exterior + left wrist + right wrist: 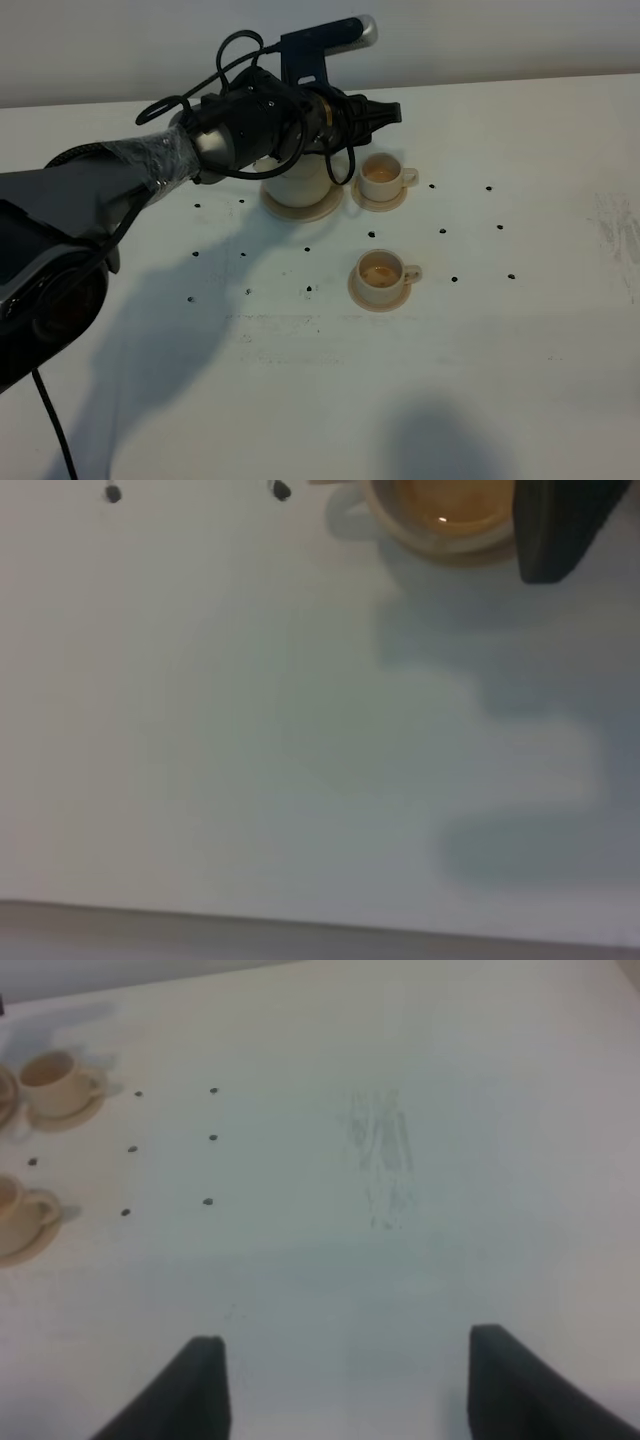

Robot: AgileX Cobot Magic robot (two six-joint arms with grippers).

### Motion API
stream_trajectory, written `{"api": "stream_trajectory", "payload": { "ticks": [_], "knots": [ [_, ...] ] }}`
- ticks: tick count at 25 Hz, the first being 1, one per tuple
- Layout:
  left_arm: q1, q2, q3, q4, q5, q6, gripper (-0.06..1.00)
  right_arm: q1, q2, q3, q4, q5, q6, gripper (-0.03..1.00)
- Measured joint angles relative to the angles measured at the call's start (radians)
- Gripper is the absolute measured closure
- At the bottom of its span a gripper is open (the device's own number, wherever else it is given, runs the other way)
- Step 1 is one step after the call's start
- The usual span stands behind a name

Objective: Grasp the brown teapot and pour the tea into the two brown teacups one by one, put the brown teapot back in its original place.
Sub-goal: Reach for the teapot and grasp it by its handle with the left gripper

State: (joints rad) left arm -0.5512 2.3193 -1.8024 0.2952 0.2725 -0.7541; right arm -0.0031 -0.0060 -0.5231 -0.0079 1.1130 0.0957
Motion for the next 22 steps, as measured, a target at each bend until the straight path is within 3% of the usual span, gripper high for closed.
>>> {"api": "stream_trajectory", "payload": {
  "ticks": [22],
  "knots": [
    [-0.007, 0.009, 0.000, -0.022, 0.043, 0.000, 0.53, 0.000, 0.000, 0.000, 0.000, 0.000, 0.000, 0.46]
  ]
}}
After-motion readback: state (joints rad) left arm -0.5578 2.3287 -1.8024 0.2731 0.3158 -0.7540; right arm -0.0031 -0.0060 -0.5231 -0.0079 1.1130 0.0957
